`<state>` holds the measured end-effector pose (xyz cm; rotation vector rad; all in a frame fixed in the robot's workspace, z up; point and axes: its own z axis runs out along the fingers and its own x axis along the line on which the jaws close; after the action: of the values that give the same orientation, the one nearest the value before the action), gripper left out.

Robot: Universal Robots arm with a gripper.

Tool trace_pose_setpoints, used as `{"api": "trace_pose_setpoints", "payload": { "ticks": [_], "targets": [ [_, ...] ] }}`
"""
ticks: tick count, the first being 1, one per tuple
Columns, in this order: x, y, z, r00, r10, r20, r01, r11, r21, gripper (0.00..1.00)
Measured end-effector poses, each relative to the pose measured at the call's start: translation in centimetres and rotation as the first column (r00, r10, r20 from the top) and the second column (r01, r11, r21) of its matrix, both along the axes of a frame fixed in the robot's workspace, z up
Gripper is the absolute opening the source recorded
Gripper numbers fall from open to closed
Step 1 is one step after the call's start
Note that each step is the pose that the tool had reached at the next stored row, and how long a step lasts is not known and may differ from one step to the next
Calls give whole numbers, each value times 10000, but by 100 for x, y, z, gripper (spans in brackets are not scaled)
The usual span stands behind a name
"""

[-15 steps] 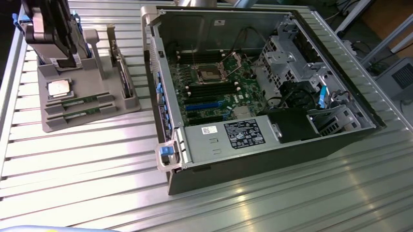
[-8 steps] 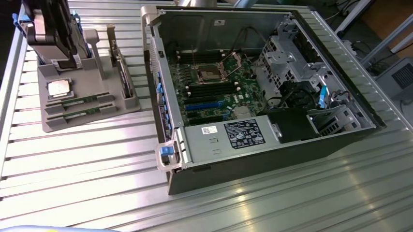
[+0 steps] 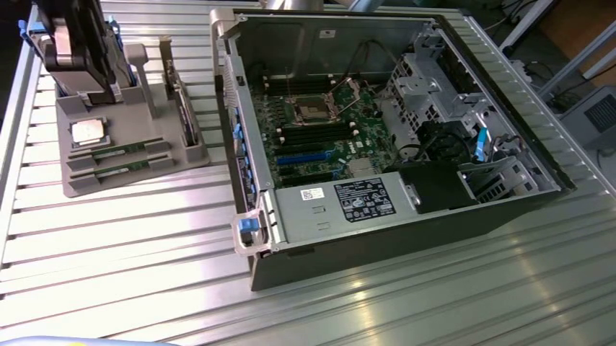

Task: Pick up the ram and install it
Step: 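Pick up the ram and move it above insertion slot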

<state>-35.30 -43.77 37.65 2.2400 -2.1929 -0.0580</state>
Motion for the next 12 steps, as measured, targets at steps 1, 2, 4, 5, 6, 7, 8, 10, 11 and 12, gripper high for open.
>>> {"api": "trace_pose_setpoints", "payload": {
  "ticks": [1, 2, 4, 5, 6, 7, 8, 10, 11, 12],
  "targets": [
    [0, 0, -2, 10000, 15, 0, -15, 10000, 0, 36],
    [0, 0, -4, 10000, 23, 0, -23, 10000, 0, 36],
    [0, 0, -6, 10000, 41, 0, -41, 10000, 0, 36],
    [0, 0, -7, 10000, 48, 0, -48, 10000, 0, 36],
    [0, 0, -10, 10000, 63, 0, -63, 10000, 0, 36],
    [0, 0, -12, 10000, 81, 0, -81, 10000, 0, 36],
    [0, 0, -15, 10000, 99, 0, -99, 10000, 0, 36],
    [0, 0, -20, 9999, 137, 0, -137, 9999, 0, 36],
    [0, 0, -22, 9999, 153, 0, -153, 9999, 0, 36],
    [0, 0, -23, 9999, 161, 0, -161, 9999, 0, 36]
  ]
}}
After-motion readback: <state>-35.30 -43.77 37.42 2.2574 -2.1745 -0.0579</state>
